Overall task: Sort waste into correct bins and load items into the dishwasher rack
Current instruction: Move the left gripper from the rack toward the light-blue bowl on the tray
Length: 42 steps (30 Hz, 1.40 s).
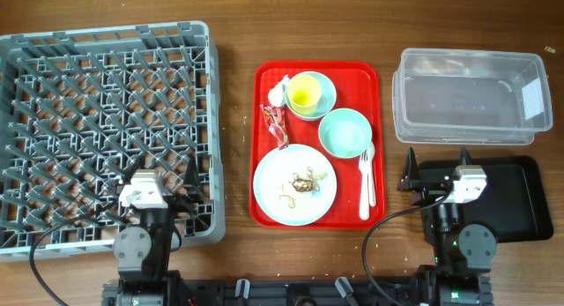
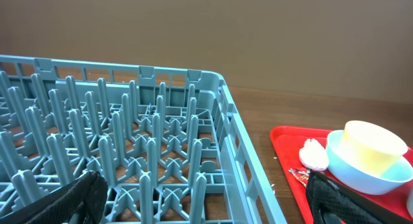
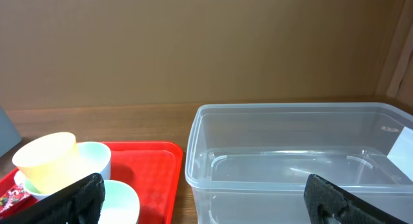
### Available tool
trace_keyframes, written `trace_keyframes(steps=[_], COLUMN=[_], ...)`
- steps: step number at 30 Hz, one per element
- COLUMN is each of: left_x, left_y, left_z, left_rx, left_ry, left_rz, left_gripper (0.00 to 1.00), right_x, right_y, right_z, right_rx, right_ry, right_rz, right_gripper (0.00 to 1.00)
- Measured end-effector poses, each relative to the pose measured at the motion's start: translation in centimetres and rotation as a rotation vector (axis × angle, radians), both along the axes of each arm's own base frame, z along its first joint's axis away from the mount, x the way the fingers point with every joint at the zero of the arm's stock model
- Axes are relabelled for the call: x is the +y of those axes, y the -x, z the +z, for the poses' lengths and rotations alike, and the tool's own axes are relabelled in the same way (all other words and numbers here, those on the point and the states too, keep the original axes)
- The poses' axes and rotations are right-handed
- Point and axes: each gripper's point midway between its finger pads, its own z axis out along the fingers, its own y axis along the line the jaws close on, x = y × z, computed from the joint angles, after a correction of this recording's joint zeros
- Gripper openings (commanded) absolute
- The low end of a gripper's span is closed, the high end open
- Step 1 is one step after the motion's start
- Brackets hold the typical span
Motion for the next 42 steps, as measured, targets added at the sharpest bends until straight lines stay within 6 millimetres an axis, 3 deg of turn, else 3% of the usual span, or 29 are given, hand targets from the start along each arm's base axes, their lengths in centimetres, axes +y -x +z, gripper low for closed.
trace_keyframes(steps=[28, 30, 32, 34, 37, 38, 40, 42], left_x=[-0.5, -4.4, -8.9, -11.7, -13.0, -12.9, -12.2, -11.7], left_y=[0.0, 0.6, 3.1, 6.3, 11.3, 11.9, 11.8, 10.0], left_z=[0.3, 1.9, 5.2, 8.4, 13.8, 14.5, 15.9, 15.6], left_rx=[-0.01, -0.059, -0.13, -0.187, -0.348, -0.371, -0.383, -0.282], left_ry=[0.015, 0.137, 0.276, 0.36, 0.421, 0.444, 0.55, 0.637], left_rz=[-0.03, -0.253, -0.562, -0.806, -1.025, -1.037, -1.01, -0.941], left_gripper=[1.0, 1.0, 1.0, 1.0, 1.0, 1.0, 1.0, 0.99], right_x=[0.0, 0.0, 0.0, 0.0, 0.0, 0.0, 0.0, 0.0], right_y=[0.0, 0.0, 0.0, 0.0, 0.0, 0.0, 0.0, 0.0], right_z=[0.0, 0.0, 0.0, 0.0, 0.0, 0.0, 0.0, -0.1], right_rx=[0.0, 0.0, 0.001, 0.001, 0.001, 0.001, 0.001, 0.003], right_ry=[0.0, 0.0, 0.0, 0.0, 0.0, 0.0, 0.0, 0.0], right_rz=[0.0, 0.0, 0.0, 0.0, 0.0, 0.0, 0.0, 0.0], right_gripper=[1.0, 1.0, 1.0, 1.0, 1.0, 1.0, 1.0, 1.0])
